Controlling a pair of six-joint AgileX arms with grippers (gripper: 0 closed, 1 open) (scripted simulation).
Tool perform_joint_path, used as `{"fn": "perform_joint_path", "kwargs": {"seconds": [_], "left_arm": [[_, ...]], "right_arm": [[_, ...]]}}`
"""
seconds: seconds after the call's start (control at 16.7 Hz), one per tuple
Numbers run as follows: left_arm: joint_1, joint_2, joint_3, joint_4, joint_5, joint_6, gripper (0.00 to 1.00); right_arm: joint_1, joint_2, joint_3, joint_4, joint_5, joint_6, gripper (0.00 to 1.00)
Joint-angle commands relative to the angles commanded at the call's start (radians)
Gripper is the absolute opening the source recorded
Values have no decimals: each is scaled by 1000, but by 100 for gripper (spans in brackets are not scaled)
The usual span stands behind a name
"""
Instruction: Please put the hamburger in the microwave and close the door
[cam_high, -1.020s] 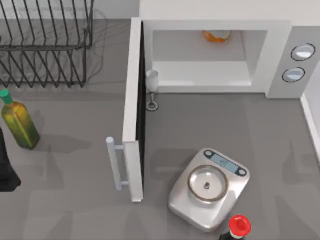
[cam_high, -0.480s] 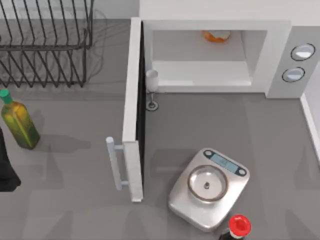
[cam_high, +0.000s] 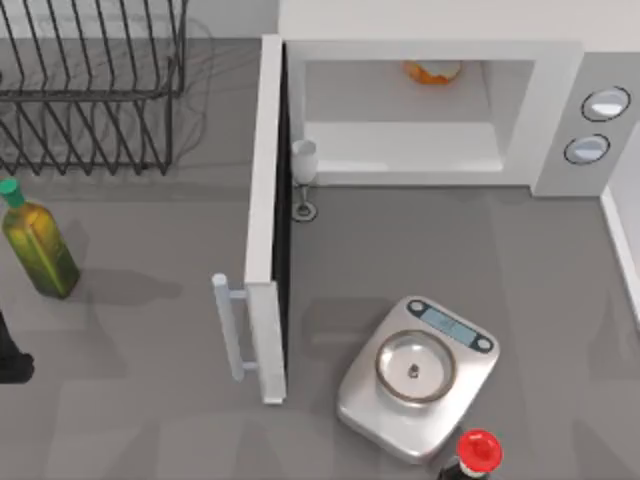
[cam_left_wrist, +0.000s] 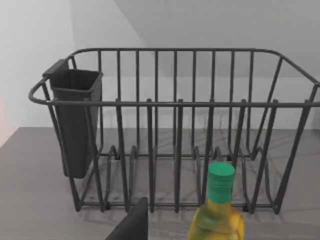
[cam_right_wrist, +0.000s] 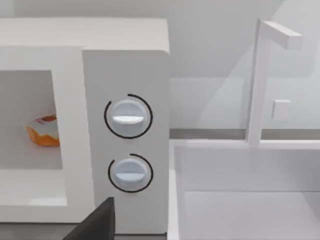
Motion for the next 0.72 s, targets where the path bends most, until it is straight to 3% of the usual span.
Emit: {"fn": "perform_joint_path", "kwargs": {"seconds": [0.48,0.72], "left_arm": [[0,0,0,0,0,0,2],[0,0,0,0,0,0,0]], "right_arm": [[0,0,0,0,0,0,100],[0,0,0,0,0,0,100]]}}
